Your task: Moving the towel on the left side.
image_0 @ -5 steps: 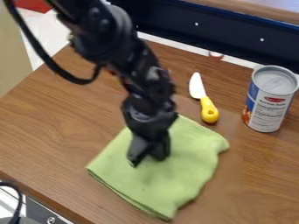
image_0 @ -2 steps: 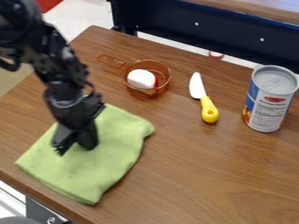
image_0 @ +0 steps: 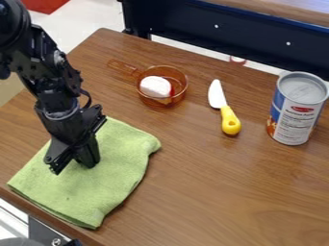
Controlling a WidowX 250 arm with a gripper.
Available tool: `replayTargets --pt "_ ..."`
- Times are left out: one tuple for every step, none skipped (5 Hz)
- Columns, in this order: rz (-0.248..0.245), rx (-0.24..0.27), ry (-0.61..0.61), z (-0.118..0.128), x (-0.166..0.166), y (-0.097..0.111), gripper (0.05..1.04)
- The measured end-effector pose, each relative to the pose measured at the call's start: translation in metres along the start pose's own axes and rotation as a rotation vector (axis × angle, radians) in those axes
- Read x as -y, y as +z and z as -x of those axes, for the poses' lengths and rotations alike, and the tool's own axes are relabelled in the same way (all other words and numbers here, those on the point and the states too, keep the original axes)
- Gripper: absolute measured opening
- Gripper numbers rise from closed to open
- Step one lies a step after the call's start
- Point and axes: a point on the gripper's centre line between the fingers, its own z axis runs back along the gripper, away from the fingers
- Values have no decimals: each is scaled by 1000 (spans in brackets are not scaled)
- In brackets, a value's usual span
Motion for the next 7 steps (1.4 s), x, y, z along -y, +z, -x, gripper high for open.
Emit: replayTargets --pt "32 11 -30 4 8 -1 52" --pt "53 16 -52 12 19 -2 52" --pt "72 37 -61 19 29 -3 52" --pt "59 4 -44 26 33 -1 52" --pt "37 2 -30 25 31 4 52" --pt "50 5 -4 16 40 18 52" --pt "87 -4 33 15 53 35 71"
